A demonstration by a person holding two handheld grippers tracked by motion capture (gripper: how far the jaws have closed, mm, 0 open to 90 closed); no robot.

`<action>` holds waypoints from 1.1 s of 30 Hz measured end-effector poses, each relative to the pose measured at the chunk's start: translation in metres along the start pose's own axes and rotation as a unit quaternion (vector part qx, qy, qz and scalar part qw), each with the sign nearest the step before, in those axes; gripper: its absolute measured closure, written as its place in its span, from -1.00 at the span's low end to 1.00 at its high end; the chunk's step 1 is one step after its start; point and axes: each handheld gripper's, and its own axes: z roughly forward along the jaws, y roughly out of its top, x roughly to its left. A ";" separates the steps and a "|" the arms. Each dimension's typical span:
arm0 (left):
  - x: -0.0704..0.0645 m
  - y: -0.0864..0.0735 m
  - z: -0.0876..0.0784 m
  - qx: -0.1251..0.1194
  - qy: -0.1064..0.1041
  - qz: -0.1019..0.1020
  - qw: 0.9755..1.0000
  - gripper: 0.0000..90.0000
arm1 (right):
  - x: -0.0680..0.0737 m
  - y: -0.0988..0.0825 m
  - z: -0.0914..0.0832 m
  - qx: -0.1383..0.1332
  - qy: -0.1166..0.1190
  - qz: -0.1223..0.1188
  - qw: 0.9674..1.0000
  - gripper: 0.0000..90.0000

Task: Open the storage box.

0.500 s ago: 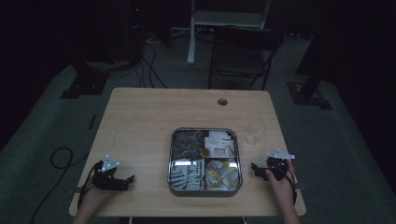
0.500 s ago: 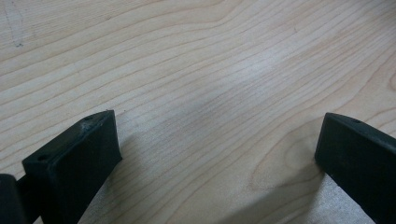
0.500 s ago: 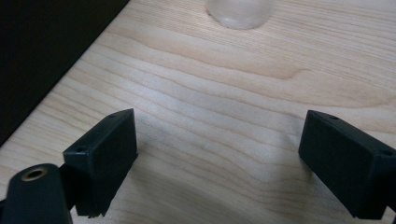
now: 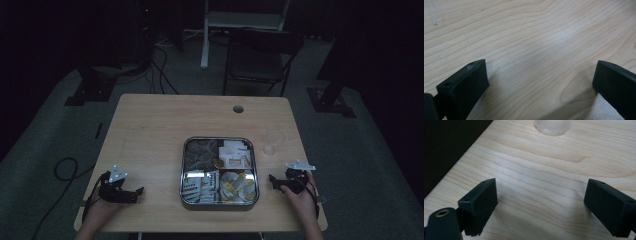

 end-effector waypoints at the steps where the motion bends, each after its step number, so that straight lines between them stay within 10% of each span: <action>1: 0.000 0.001 0.000 0.000 0.000 0.001 1.000 -0.99 | 0.000 0.000 0.000 0.000 0.000 0.000 1.000 -0.76; 33: -0.025 0.044 -0.001 -0.042 -0.065 0.045 0.996 -0.97 | 0.000 0.000 0.000 0.000 0.000 0.001 1.000 -0.76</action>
